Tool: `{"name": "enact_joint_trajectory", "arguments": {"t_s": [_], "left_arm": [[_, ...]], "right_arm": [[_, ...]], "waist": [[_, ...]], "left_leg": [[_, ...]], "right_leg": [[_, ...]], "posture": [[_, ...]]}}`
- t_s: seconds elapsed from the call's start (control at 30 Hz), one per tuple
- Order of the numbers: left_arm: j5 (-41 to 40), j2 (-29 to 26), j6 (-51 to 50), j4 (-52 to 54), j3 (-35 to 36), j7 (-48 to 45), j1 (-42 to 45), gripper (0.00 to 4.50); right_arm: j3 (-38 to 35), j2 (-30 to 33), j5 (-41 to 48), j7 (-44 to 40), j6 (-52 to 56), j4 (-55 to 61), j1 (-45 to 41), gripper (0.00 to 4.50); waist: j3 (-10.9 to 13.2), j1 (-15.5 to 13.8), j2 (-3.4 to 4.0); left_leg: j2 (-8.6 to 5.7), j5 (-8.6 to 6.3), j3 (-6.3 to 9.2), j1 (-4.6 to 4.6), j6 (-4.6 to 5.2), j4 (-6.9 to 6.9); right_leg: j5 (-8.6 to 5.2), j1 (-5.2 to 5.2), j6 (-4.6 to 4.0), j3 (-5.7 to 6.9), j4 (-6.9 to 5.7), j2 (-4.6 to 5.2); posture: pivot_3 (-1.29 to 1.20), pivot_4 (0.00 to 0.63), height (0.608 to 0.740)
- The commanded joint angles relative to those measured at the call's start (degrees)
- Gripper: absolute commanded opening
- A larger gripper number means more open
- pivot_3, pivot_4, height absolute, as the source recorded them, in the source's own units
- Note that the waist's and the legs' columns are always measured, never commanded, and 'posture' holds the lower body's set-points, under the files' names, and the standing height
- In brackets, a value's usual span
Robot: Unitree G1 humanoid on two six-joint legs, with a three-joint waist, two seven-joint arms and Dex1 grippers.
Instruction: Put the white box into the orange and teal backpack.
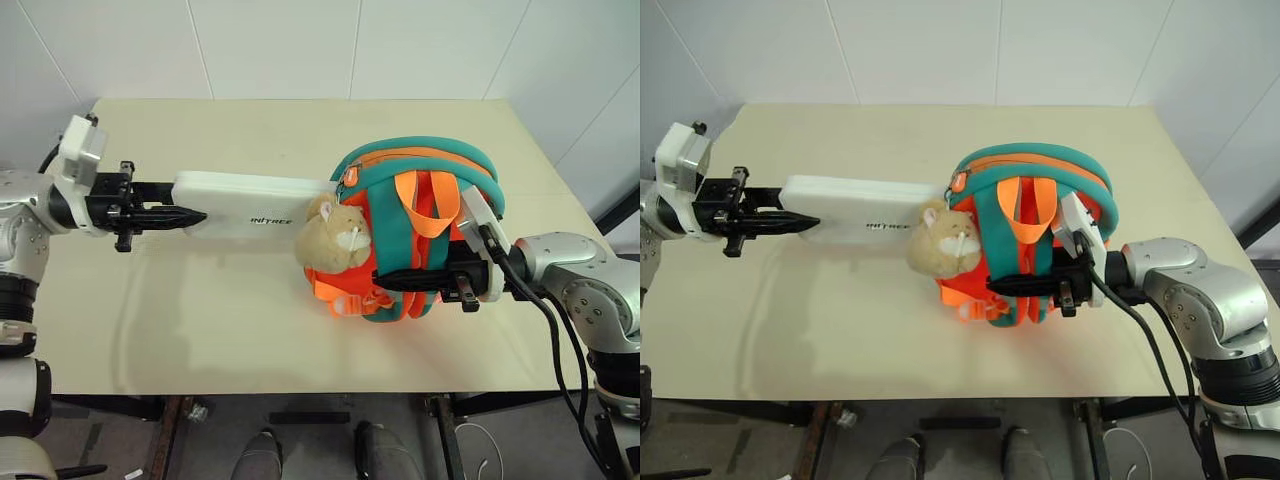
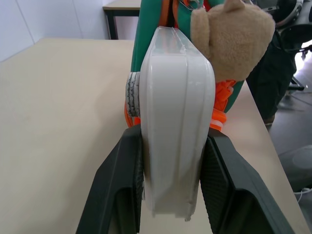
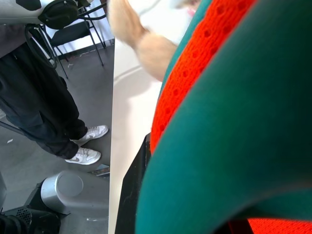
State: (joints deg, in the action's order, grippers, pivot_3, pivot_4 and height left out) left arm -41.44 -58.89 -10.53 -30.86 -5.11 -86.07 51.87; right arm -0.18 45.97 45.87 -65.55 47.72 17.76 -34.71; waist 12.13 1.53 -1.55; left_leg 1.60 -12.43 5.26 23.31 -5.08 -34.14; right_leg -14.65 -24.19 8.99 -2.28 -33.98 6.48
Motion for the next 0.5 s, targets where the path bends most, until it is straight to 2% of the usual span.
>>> {"name": "enact_joint_trajectory", "arguments": {"t_s": [0.03, 0.33, 0.5], "left_arm": [[2.68, 1.45, -0.14, 3.13, -1.23, -6.43, 2.70, 1.25], [12.63, 5.22, -3.16, 4.86, -4.33, -4.59, 6.81, 1.25], [15.88, 6.02, -4.14, 4.15, -3.26, -3.88, 7.93, 1.25]], "right_arm": [[-0.24, -0.30, -0.03, -0.32, -1.00, 0.73, -0.98, 0.00], [0.06, -0.73, -1.09, -0.56, -1.46, 0.61, -1.21, 0.00], [-0.29, -0.92, -1.21, -0.22, -1.32, 1.16, -1.05, 0.00]], "waist": [[0.00, -0.07, 0.00], [0.00, -0.33, -0.01], [0.00, -0.48, 0.00]], "left_leg": [[0.00, 0.00, 0.00, 0.00, 0.00, 0.00], [0.00, 0.00, 0.01, 0.00, 0.01, -0.11], [0.00, 0.00, 0.01, -0.01, 0.01, -0.17]], "right_leg": [[0.00, 0.00, 0.00, 0.00, 0.00, -0.01], [0.00, 0.03, 0.01, -0.01, -0.09, -0.02], [0.01, 0.05, 0.02, -0.01, -0.11, -0.02]], "posture": [[0.00, 0.150, 0.740], [0.00, 0.150, 0.740], [0.00, 0.150, 0.740]]}}
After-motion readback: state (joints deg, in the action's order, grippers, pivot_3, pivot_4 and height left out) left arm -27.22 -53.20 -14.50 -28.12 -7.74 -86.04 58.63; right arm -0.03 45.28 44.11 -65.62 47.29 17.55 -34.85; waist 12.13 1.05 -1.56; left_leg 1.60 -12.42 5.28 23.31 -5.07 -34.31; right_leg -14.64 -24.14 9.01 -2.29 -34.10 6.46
